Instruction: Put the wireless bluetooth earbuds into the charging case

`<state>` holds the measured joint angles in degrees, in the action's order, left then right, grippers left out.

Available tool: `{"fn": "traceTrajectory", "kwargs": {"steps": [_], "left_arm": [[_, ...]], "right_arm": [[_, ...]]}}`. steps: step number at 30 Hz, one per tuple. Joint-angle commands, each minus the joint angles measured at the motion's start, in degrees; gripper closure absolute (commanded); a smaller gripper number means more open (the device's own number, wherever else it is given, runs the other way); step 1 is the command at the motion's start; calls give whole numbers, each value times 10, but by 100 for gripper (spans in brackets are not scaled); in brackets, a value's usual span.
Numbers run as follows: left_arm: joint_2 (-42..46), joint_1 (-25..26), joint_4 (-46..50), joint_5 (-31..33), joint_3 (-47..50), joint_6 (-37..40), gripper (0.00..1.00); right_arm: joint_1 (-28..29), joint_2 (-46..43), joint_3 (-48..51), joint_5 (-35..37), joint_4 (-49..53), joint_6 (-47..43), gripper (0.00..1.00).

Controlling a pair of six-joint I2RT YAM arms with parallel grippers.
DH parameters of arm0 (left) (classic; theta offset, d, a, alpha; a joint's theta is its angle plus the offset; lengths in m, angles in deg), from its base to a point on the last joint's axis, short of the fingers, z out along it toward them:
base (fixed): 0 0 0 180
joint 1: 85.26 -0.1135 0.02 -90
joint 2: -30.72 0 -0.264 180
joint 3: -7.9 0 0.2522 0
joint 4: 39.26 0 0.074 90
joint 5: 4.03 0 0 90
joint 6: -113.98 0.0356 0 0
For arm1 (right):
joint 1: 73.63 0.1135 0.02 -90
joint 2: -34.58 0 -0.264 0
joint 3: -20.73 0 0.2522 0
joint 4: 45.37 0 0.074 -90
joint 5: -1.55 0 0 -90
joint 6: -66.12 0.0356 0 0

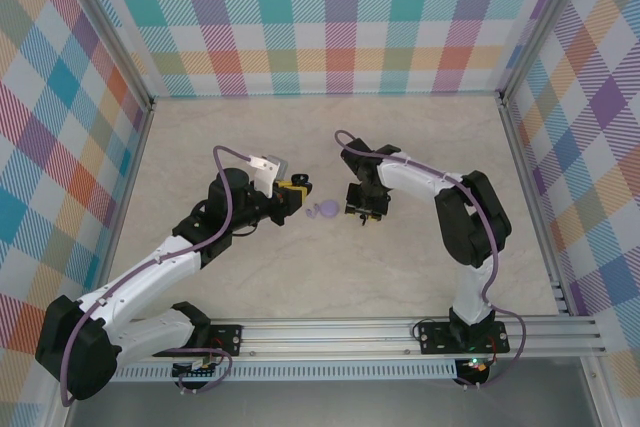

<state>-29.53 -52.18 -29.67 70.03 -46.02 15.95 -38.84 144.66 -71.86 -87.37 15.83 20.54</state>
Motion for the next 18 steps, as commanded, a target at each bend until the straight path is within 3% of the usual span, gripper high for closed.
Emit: {"fn": "traceTrajectory", "kwargs": {"steps": [1, 18], "left_arm": [[1, -5, -3, -10, -1, 7, 97], [-1, -5, -5, -8, 1, 10, 98]], "right_arm": [[-2, 8, 0, 12, 5, 37, 56], [-1, 64, -40, 29, 32, 18, 63]]}}
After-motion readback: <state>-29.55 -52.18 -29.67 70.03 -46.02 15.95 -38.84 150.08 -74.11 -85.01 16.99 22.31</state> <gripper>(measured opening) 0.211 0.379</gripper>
